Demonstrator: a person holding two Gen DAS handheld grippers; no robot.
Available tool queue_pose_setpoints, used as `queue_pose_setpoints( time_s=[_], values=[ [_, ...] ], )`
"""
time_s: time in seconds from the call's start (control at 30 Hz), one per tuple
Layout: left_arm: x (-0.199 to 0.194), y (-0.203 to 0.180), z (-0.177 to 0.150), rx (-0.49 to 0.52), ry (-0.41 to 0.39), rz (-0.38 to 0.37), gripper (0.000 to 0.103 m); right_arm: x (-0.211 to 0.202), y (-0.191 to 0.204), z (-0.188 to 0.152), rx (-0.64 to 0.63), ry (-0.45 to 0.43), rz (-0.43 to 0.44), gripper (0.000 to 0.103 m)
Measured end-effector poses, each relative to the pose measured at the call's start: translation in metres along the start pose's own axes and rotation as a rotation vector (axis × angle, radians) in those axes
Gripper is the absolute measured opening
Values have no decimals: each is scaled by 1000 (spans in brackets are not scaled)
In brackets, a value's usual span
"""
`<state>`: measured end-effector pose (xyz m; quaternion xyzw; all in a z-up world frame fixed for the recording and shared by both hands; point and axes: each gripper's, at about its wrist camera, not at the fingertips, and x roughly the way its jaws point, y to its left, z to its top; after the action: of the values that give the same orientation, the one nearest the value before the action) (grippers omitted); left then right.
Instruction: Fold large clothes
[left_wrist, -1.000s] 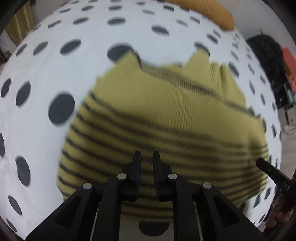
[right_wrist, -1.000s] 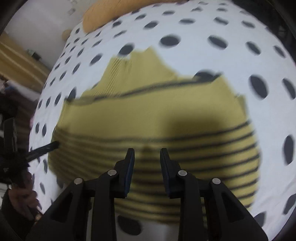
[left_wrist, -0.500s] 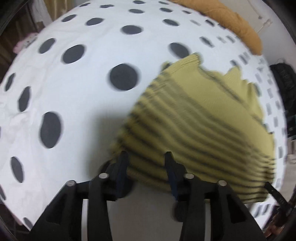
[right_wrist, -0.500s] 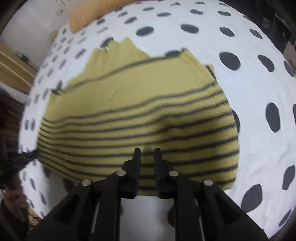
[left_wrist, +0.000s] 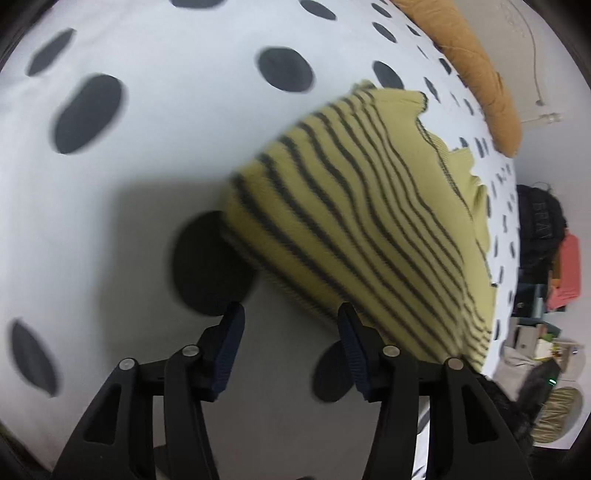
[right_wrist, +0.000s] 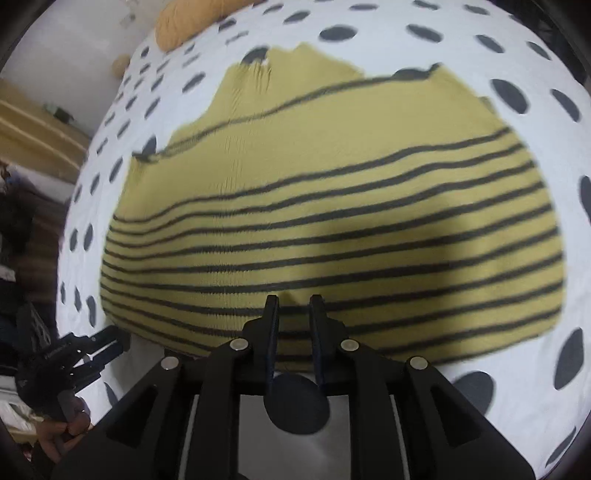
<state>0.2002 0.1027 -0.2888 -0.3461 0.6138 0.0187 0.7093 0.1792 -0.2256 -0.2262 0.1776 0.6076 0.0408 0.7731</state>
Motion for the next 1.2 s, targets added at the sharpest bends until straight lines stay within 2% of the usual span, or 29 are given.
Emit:
queue_pose_setpoints(
  time_s=[0.07, 0.17, 0.23, 0.33, 0.43, 0.5, 0.6, 0.7, 0.77, 0.83, 0.87, 0.9, 0.93, 0.97, 1.07, 1.2],
  values=[
    [18, -6, 7, -23, -3, -29, 65, 23, 4, 6, -11, 35, -32, 17],
    [35, -7, 20, -72, -24, -51, 68, 37, 10, 10, -27, 71, -49, 17],
    [40, -6, 30, -97, -42, -62, 72, 27, 15, 13, -31, 71, -50, 17],
    [51, -5, 44, -113, -50, -44, 71, -1, 29, 19, -57, -3, -15, 18],
    [53, -12, 49, -85, -75, 6, 51, -4, 34, 32, -46, -41, 5, 20],
    [49, -12, 49, -90, -86, -8, 36, 16, 35, 42, -34, -24, -5, 21],
    [42, -12, 51, -91, -90, -36, 23, 52, 25, 48, -39, 54, -42, 22],
    [21, -9, 45, -71, -107, -42, 14, 47, 32, 56, -24, 64, -52, 24],
    [12, -15, 42, -52, -119, -45, 11, 25, 47, 59, -62, -14, 15, 24],
    [7, -21, 40, -33, -129, -37, 10, 17, 60, 63, -107, -63, -21, 28],
    [7, -23, 39, -31, -128, -32, 10, 29, 60, 65, -105, -28, -56, 39],
    [7, -24, 40, -33, -124, -32, 9, 47, 55, 65, -92, 35, -88, 45],
    [5, -23, 40, -39, -120, -34, 9, 58, 50, 64, -82, 61, -81, 46],
    [4, -24, 41, -37, -119, -32, 9, 61, 48, 63, -85, 46, -67, 47],
    [-6, -36, 39, 15, -135, -16, 9, 48, 52, 64, -105, 39, -48, 47],
    [-39, -80, 30, 113, -209, -67, 8, 33, 34, 59, -24, 19, 25, 47]
  ],
)
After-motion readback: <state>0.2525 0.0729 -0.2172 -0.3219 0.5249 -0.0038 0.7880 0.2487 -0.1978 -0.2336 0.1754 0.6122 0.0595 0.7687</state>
